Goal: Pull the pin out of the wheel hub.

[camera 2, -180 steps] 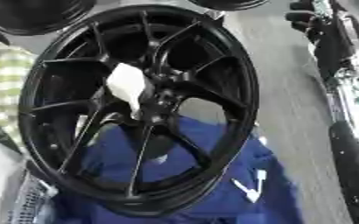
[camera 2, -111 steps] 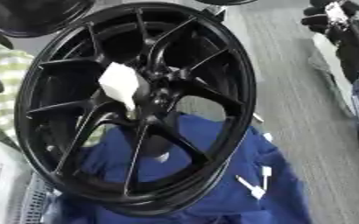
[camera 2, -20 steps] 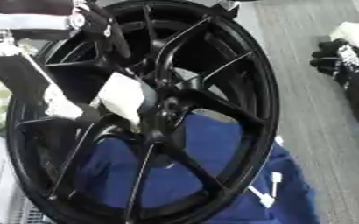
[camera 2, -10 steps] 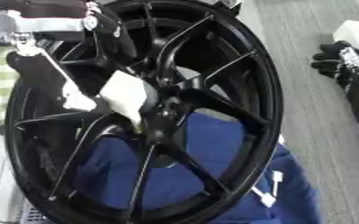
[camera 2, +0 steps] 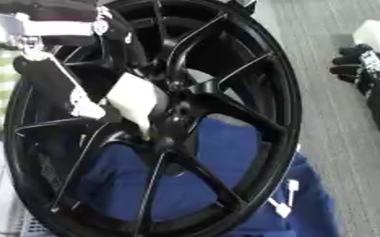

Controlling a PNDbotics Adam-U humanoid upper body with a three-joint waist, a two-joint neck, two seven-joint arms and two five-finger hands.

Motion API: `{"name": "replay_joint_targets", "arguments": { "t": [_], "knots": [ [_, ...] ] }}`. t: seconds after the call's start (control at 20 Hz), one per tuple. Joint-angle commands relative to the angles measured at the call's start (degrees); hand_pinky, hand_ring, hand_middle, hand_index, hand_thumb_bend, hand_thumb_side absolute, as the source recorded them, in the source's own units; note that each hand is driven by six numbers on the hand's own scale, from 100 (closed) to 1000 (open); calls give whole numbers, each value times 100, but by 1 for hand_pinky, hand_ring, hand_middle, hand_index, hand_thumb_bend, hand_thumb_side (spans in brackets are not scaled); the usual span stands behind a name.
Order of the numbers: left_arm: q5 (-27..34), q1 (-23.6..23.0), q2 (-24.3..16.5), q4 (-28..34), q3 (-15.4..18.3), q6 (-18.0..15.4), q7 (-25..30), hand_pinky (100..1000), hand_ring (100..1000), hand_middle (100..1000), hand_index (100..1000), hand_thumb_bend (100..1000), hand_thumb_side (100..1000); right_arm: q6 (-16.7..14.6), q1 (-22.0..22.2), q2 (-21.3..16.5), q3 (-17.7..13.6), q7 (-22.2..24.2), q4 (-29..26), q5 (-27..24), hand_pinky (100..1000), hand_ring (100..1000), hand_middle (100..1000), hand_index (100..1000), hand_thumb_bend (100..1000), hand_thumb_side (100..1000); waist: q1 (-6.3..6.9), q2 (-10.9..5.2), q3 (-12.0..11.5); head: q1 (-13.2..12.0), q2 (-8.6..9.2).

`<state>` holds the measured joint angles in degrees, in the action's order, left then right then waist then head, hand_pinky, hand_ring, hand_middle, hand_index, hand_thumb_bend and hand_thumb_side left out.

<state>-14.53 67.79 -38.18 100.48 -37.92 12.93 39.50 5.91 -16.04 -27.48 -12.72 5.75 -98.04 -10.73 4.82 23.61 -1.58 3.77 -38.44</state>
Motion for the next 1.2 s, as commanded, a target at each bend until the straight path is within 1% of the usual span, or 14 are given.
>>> {"name": "replay_joint_targets", "arguments": {
  "t": [0.05, 0.25, 0.55, 0.6, 0.7, 1.0, 1.2],
  "knots": [
    [169, 129, -84, 202, 78, 95, -21, 772, 673, 625, 756, 507, 228, 20, -14, -85, -54, -10, -34, 20, 885, 767, 700, 789, 100, 817, -34, -124, 0, -32, 39],
    [346, 148, -91, 334, 66, 268, -85, 767, 662, 611, 747, 499, 219, 23, -14, -88, -54, -17, -30, 21, 886, 767, 699, 790, 100, 816, -35, -131, -1, -39, 41],
    [395, 145, -31, 327, 26, 406, 43, 756, 640, 586, 729, 476, 208, 18, -18, -81, -65, -28, -35, 5, 887, 767, 699, 790, 100, 816, -49, -124, 14, -57, 48],
    [377, 139, -19, 313, 18, 412, 67, 755, 639, 585, 727, 481, 195, 17, -17, -79, -66, -28, -36, 3, 887, 767, 699, 790, 100, 816, -51, -122, 16, -62, 50],
    [330, 124, 0, 280, 3, 413, 120, 755, 640, 585, 727, 473, 205, 15, -19, -73, -71, -30, -36, -1, 887, 767, 699, 790, 100, 816, -57, -118, 18, -67, 58],
    [229, 91, 62, 177, 1, 367, 214, 753, 635, 582, 719, 461, 192, 10, -19, -62, -71, -16, -33, -12, 888, 767, 699, 791, 100, 816, -77, -116, 13, -78, 60],
    [253, 78, 110, 143, 1, 348, 181, 738, 604, 535, 681, 429, 182, 11, -15, -54, -72, -10, -26, -21, 888, 768, 700, 791, 100, 818, -91, -118, 15, -85, 62]
  ]
}}
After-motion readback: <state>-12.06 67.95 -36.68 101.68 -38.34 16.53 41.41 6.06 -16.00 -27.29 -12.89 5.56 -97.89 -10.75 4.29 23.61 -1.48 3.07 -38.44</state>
